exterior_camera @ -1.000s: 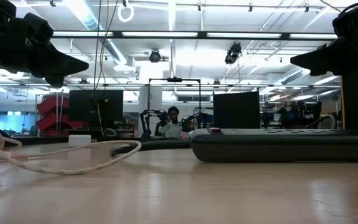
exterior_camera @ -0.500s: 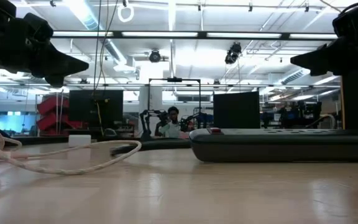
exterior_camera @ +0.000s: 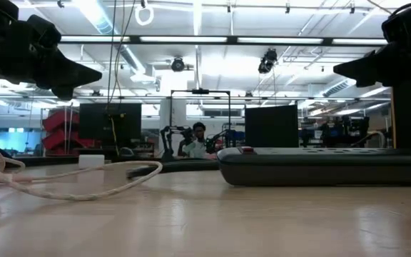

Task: Insert USB
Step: Insert the pink charger cable into the white charger adapter

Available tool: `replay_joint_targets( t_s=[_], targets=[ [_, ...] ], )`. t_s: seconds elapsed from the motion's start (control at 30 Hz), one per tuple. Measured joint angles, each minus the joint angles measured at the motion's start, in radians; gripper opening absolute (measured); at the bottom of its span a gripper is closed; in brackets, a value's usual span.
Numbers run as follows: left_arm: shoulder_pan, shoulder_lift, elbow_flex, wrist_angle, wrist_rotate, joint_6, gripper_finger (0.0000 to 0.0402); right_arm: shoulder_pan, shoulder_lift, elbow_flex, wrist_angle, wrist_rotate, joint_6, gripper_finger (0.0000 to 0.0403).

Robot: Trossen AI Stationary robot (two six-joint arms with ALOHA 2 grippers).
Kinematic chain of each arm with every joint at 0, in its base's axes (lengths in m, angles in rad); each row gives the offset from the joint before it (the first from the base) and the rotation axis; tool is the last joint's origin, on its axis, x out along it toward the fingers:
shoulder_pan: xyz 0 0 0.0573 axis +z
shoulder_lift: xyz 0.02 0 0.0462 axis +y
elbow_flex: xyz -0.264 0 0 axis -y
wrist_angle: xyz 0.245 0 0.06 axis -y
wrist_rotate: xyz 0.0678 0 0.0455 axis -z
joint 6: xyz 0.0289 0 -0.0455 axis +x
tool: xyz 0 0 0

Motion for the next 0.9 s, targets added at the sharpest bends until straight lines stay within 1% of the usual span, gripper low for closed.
replay_joint_targets(
  t_s=[0.3, 0.5, 0.7, 0.9],
  targets=[
    [0.0, 0.0, 0.0, 0.003, 0.0, 0.0, 0.0, 0.0, 0.0, 0.0, 0.0, 0.0, 0.0, 0.0034],
    [0.0, 0.0, 0.0, 0.031, 0.0, 0.0, 0.0, 0.0, 0.0, 0.0, 0.0, 0.0, 0.0, 0.0029],
    [0.0, 0.0, 0.0, 0.124, 0.0, 0.0, 0.0, 0.0, 0.0, 0.0, 0.0, 0.0, 0.0, 0.0025],
    [0.0, 0.0, 0.0, 0.268, 0.0, 0.0, 0.0, 0.0, 0.0, 0.0, 0.0, 0.0, 0.0, 0.0033]
  ],
)
